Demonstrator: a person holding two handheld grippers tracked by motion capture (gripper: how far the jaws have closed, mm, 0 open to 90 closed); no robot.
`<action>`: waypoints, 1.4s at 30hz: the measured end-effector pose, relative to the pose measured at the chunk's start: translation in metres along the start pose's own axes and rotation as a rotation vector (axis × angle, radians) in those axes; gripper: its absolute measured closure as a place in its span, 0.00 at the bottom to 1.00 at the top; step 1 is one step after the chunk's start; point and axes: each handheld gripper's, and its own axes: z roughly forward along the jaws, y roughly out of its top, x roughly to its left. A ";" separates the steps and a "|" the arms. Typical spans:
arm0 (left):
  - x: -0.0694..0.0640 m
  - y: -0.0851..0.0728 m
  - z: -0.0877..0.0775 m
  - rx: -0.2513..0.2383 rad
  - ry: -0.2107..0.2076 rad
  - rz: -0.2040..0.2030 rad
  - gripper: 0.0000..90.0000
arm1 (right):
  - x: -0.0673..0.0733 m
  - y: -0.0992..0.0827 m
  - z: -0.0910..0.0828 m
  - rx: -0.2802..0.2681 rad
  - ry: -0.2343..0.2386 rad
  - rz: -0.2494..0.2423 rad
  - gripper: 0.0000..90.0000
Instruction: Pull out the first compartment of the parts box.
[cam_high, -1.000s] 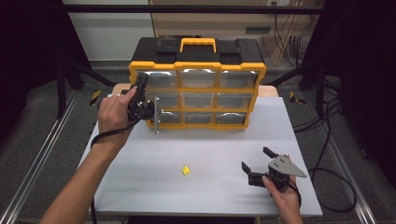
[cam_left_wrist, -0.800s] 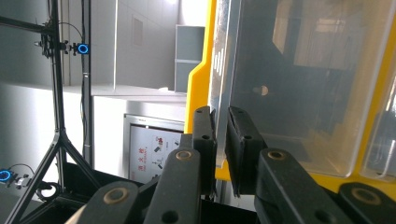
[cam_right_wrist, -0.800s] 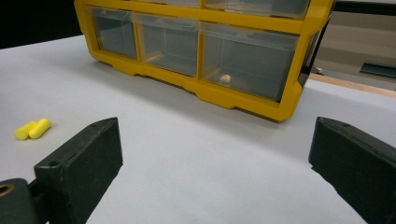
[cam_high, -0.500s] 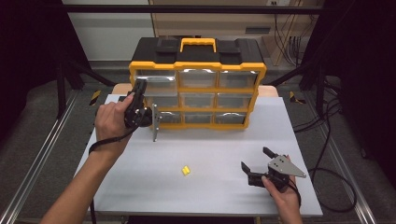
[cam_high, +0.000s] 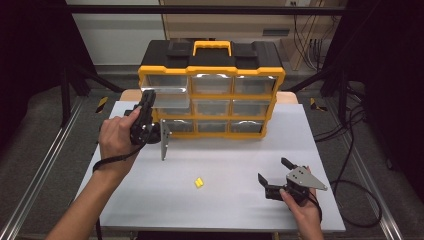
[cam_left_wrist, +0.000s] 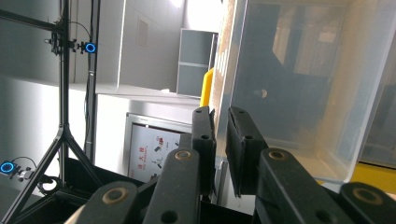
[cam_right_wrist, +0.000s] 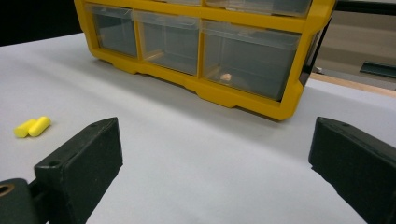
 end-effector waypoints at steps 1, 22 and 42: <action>0.000 0.000 -0.001 -0.002 0.001 -0.003 0.91 | 0.000 0.000 0.000 -0.001 -0.001 0.002 0.04; -0.002 0.001 -0.009 0.007 -0.005 -0.013 0.90 | 0.001 0.000 0.000 0.003 0.006 0.003 0.04; 0.001 0.005 -0.028 0.001 0.001 -0.011 0.90 | 0.001 0.000 0.001 0.003 0.005 -0.004 0.04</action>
